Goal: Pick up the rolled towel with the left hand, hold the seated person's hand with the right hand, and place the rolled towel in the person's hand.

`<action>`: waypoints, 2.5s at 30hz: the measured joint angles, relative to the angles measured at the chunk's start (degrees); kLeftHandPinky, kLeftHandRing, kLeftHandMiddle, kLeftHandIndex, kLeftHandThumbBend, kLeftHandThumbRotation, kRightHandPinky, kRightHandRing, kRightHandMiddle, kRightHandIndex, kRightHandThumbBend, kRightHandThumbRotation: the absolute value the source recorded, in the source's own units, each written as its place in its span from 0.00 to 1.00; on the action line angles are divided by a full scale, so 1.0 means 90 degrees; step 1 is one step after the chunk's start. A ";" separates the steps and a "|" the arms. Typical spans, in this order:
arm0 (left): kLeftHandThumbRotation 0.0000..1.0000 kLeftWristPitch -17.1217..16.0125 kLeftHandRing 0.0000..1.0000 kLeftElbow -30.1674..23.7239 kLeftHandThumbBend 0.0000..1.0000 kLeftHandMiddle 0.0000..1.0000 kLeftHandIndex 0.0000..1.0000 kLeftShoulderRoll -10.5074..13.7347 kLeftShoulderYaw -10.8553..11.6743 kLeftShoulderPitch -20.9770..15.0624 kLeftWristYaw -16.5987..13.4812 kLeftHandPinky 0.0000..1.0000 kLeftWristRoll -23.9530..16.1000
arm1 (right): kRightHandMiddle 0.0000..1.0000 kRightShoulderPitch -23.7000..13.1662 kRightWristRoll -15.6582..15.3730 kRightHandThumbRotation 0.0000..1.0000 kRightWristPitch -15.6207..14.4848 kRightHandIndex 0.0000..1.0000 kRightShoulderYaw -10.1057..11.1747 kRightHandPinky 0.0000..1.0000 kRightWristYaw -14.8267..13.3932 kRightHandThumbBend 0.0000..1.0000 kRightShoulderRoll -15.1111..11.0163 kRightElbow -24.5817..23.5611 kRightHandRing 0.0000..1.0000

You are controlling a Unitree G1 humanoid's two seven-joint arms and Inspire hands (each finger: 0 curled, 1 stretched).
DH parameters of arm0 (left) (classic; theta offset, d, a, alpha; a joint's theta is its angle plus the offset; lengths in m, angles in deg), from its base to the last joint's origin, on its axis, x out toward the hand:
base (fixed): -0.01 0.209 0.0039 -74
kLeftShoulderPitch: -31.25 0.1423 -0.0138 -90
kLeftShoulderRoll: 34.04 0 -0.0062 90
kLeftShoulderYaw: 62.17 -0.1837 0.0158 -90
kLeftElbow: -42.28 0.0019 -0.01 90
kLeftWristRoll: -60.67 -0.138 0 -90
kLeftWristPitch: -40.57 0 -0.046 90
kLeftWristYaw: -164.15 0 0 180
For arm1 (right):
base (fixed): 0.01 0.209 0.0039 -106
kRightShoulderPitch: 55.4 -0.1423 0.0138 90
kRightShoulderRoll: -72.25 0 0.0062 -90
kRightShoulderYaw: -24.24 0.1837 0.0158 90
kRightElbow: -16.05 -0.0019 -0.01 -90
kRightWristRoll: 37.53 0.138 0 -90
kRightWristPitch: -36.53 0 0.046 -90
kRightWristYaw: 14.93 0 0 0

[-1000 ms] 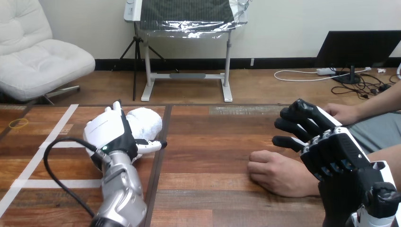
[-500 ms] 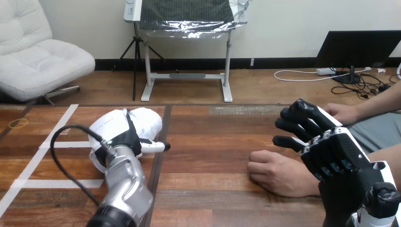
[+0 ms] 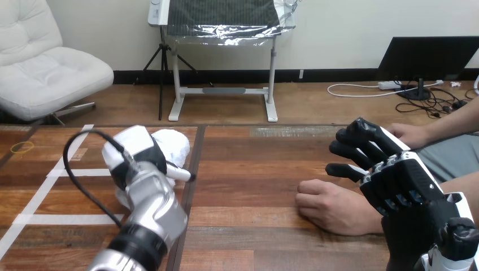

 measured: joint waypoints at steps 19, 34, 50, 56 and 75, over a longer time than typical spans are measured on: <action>0.02 0.0006 0.36 0.0699 0.83 0.48 0.56 -0.0030 -0.0252 -0.0471 -0.0123 0.21 -0.0125 | 0.81 -0.0002 0.0069 1.00 0.0059 0.80 0.0008 0.70 0.0000 0.88 0.0002 -0.0001 0.80; 0.00 -0.0007 0.36 0.1019 0.82 0.49 0.58 -0.0094 -0.0313 -0.0669 -0.0148 0.21 -0.0121 | 0.81 -0.0001 0.0082 1.00 0.0077 0.80 0.0055 0.69 -0.0043 0.89 0.0010 -0.0001 0.79; 0.00 -0.0048 0.36 0.1227 0.84 0.50 0.60 -0.0122 -0.0309 -0.0737 -0.0271 0.20 -0.0105 | 0.82 -0.0001 0.0110 1.00 0.0085 0.81 0.0088 0.69 -0.0050 0.88 -0.0002 -0.0001 0.80; 0.00 -0.0066 0.35 0.1230 0.87 0.49 0.58 -0.0124 -0.0296 -0.0732 -0.0334 0.19 -0.0092 | 0.82 -0.0001 0.0117 1.00 0.0085 0.81 0.0122 0.69 -0.0040 0.87 -0.0006 -0.0002 0.80; 0.00 -0.0192 0.37 0.0346 0.86 0.52 0.62 -0.0022 -0.0034 -0.0231 -0.0558 0.20 0.0137 | 0.82 -0.0012 0.0171 1.00 0.0086 0.81 0.0203 0.69 0.0007 0.86 -0.0010 -0.0002 0.80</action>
